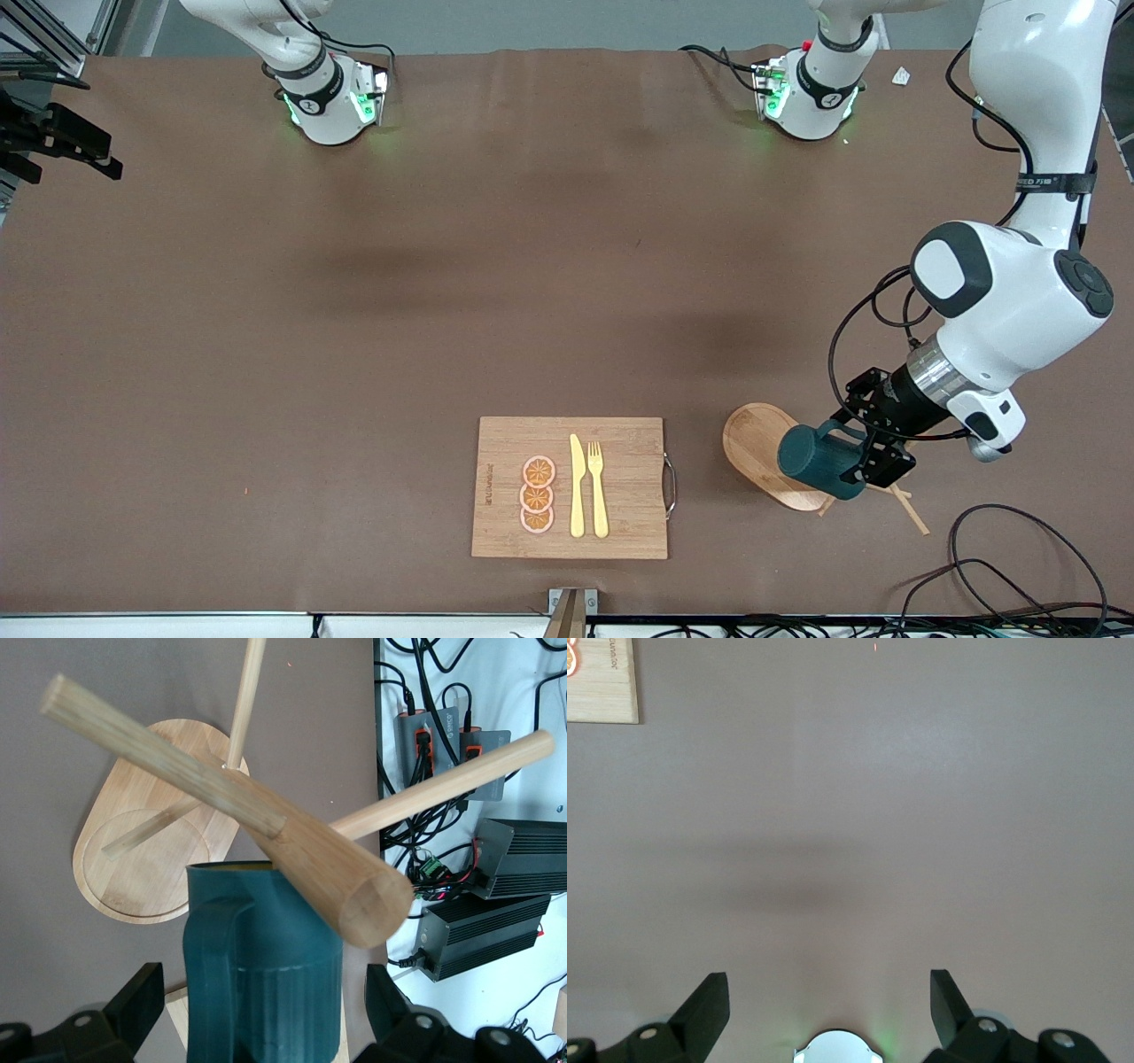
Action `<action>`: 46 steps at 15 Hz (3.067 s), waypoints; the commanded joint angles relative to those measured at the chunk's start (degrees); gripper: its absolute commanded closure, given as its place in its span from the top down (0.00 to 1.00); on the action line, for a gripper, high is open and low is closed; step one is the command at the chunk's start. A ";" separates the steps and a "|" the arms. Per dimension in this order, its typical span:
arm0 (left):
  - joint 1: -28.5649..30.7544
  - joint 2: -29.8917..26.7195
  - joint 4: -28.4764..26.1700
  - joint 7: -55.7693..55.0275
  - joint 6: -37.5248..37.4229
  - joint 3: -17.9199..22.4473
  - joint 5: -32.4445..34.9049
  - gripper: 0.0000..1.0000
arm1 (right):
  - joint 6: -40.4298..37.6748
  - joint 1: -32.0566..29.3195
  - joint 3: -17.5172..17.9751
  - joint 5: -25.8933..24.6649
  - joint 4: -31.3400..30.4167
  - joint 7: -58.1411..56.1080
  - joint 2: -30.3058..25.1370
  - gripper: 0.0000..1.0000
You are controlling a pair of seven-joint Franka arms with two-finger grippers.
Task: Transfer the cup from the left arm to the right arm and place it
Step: 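Lift the mug off the stand and carry it to mid-table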
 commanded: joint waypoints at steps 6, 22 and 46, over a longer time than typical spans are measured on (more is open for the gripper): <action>-0.05 1.06 1.08 0.29 -0.02 -0.65 -0.90 0.99 | 1.20 -0.99 0.76 -0.80 -1.69 -0.46 -1.64 1.00; -0.75 2.73 1.52 0.20 0.16 -0.65 -0.81 0.75 | 0.59 -1.25 0.50 -0.80 -1.96 -0.37 -1.73 1.00; -15.33 -1.41 1.61 -12.26 -1.51 -4.69 29.74 0.56 | 0.06 -1.25 0.50 -0.80 -1.78 -0.46 -1.55 1.00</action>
